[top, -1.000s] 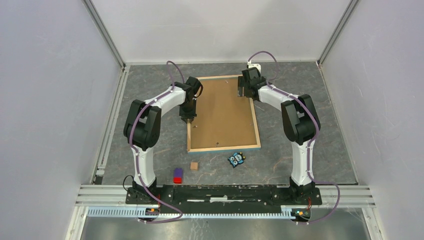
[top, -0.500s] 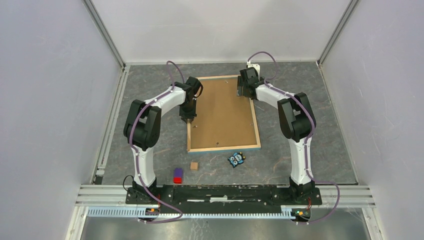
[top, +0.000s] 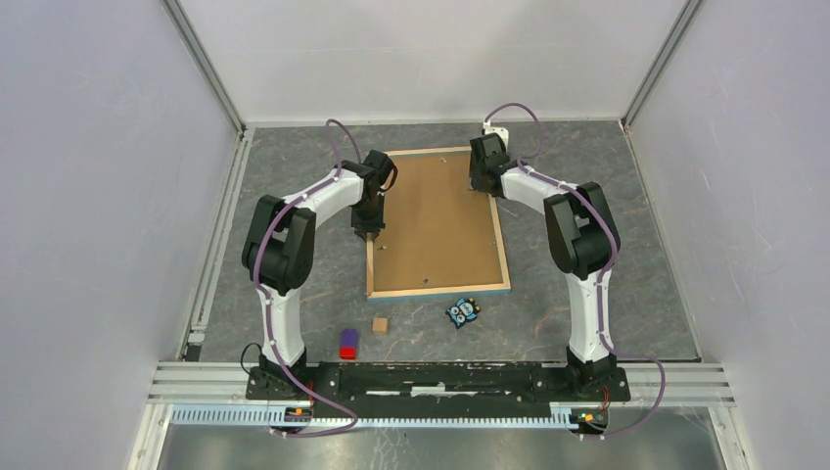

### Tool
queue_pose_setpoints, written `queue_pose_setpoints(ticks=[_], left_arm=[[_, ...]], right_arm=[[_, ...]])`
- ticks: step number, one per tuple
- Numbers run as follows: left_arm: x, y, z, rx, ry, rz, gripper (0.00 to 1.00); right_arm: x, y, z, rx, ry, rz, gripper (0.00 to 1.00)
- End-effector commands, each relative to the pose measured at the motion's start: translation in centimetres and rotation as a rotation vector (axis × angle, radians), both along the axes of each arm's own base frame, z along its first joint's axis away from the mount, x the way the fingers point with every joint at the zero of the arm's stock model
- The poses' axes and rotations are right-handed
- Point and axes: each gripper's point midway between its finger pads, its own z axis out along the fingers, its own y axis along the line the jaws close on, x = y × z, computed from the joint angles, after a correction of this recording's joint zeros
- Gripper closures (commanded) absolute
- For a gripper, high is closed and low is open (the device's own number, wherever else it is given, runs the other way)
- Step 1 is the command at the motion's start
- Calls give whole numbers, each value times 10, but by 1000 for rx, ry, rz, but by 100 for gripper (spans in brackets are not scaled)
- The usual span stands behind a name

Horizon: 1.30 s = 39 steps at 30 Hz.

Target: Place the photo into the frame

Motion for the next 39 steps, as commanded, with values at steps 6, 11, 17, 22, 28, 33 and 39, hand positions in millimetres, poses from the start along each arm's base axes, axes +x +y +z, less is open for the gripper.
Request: queue_pose_setpoints(ticks=[6,11,17,22,28,33,39], left_arm=[[-9,-3,-2,1,29,26,98],[-10,-3,-2,1,29,24,98],[-9,-2,-2,3,27,25,98],[-10,-2,-2,5,28,24,98],[-10,-2,-1,5,26,24,98],[-9,-1,-2,7,26,26,98],[-9,-1,-2,9,25,27,98]], right_arm=[[-14,-7,-4,-12,58,51,53],[-14,-12,-7,0,62,66,60],[-12,-9,-9,22,60,109,63],[-11,-13,-11,32,65,128,64],[-8,-15,-15,52,58,146,71],[-8,-9,-13,77,62,173,67],[-11,-6,1,93,40,213,50]])
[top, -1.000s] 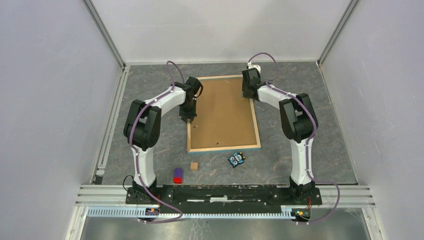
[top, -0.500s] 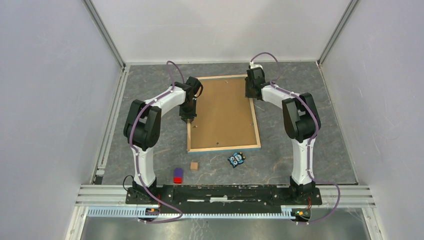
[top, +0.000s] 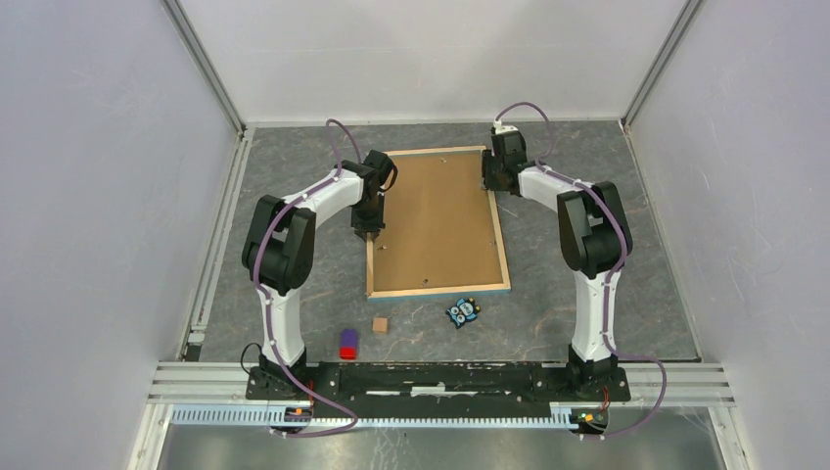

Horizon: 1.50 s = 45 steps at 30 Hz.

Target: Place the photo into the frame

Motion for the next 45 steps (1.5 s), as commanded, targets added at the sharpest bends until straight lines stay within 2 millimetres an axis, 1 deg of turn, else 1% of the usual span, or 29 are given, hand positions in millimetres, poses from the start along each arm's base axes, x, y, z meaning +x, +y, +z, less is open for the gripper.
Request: queue_pose_setpoints(ticks=[1,3,5,7,9,12,14,18,21,25,31,38,42,43,45], left_arm=[[-9,-1,-2,6,27,28,98],[-8,1,-2,6,27,34,98],[-7,2,-2,4,25,38,98],[-6,3,-1,3,23,45,98],[-7,3,-1,3,25,45,98],[-8,1,-3,-10,34,47,98],[-9,-1,-3,-21,38,47,98],[-9,-2,-2,-23,36,49,98],[-9,-2,-2,-28,36,48,98],[-9,-2,-2,-31,37,48,98],[-10,-3,-3,-31,40,50,98],[-10,-3,-4,-32,41,51,98],[-10,-3,-3,-35,40,51,98],[-10,-4,-3,-38,38,51,98],[-9,-4,-2,-38,37,53,98]], right_arm=[[-14,7,8,25,4,69,46],[-16,10,15,50,-20,90,40],[-18,10,19,63,-37,96,37],[-18,10,20,71,-42,94,37],[-17,9,17,80,-41,80,37],[-11,3,13,103,-39,-5,36],[-8,4,6,129,-34,-38,35],[-2,4,-8,153,-1,-108,36],[0,-2,-11,132,-1,-157,38],[2,-3,-7,96,-22,-178,39],[3,-7,-8,50,-27,-210,42],[5,-7,-12,15,-14,-223,42],[4,-14,-15,-12,4,-253,43],[3,-13,-14,-11,4,-256,44],[1,-14,-15,-10,9,-260,49]])
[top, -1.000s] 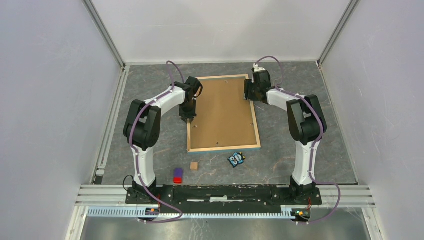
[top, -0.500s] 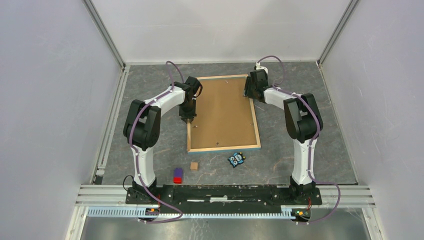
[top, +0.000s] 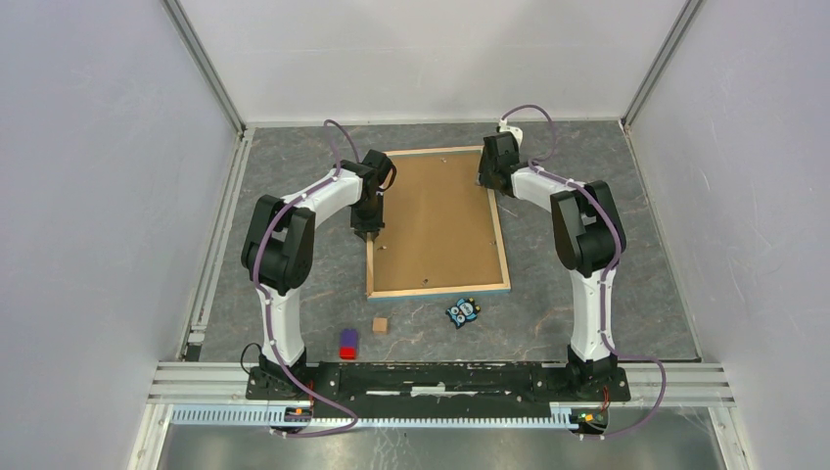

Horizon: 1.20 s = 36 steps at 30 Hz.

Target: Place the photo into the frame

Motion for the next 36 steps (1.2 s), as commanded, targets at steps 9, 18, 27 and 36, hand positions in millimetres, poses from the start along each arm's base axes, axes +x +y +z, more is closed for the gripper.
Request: queue_pose_setpoints(ticks=[9,18,27,36], left_arm=[[-9,-3,-2,-24,31,32,98],[-9,-3,-2,-21,32,32,98],[-8,-2,0,-18,27,28,98],[-3,-19,31,-127,-28,-31,80]], right_arm=[[-15,-4,-12,-29,57,-18,58],[-19,-1,-6,-6,44,-11,70],[-6,8,2,-22,35,98,47],[-15,3,26,-97,15,224,24]])
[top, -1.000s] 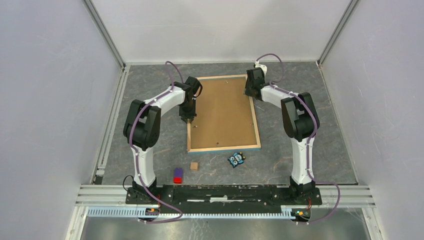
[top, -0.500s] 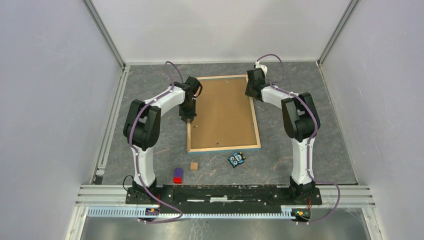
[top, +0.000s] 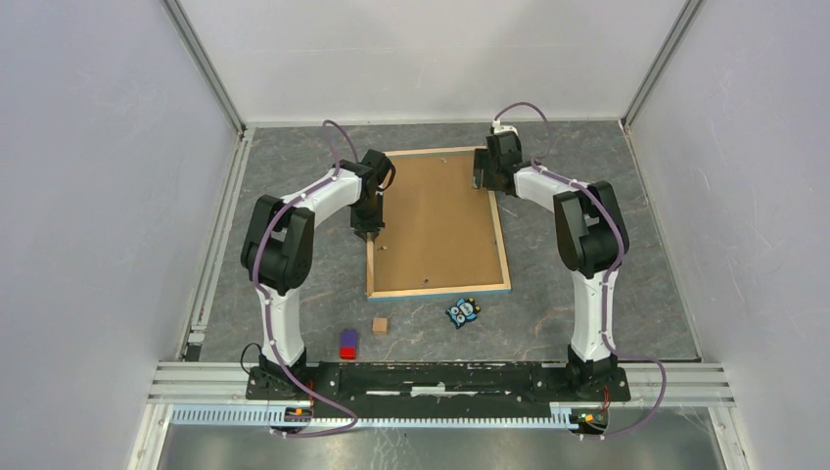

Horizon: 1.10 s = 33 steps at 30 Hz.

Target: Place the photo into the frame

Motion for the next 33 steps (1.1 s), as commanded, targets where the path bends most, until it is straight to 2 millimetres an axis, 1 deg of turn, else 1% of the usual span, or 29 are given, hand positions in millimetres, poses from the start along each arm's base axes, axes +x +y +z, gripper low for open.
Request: queue_pose_setpoints(ticks=[1,3,5,8,10,12,14,15,17,19,21,23,25,28,31,33], left_arm=[[-4,-25,36,-156,-37,-57,75],[-5,-36,50,-222,-73,-90,62],[-8,-40,64,-247,-114,-116,51],[-12,-43,85,-272,-172,-147,41],[-15,-45,99,-295,-215,-158,36],[-19,-48,109,-325,-247,-172,33],[-22,-52,119,-360,-271,-184,32],[-25,-54,122,-376,-280,-191,32],[-30,-60,130,-414,-295,-204,31],[-35,-69,138,-456,-304,-225,30],[-38,-73,144,-477,-312,-234,30],[-39,-73,149,-487,-324,-234,30],[-40,-74,156,-505,-341,-238,30],[-42,-75,163,-524,-361,-242,30],[-44,-77,167,-538,-365,-245,30],[-46,-78,171,-556,-364,-245,30]], right_arm=[[-13,-2,23,-49,2,97,26],[-23,-4,18,-47,28,108,30],[-34,-4,11,-44,55,124,33],[-55,-9,-3,-45,102,129,38],[-65,-14,-5,-41,118,103,40],[-73,-14,-8,-10,122,87,43],[-82,-15,-15,16,133,61,48],[-86,-19,-20,13,150,28,52],[-95,-30,-28,-10,182,-41,63],[-105,-39,-36,-25,205,-100,77],[-114,-49,-39,-46,218,-158,90],[-122,-58,-39,-53,217,-231,100],[-124,-63,-33,-39,198,-289,100],[-121,-65,-28,19,181,-350,100],[-118,-69,-25,87,175,-438,100],[-118,-71,-27,139,185,-492,100]])
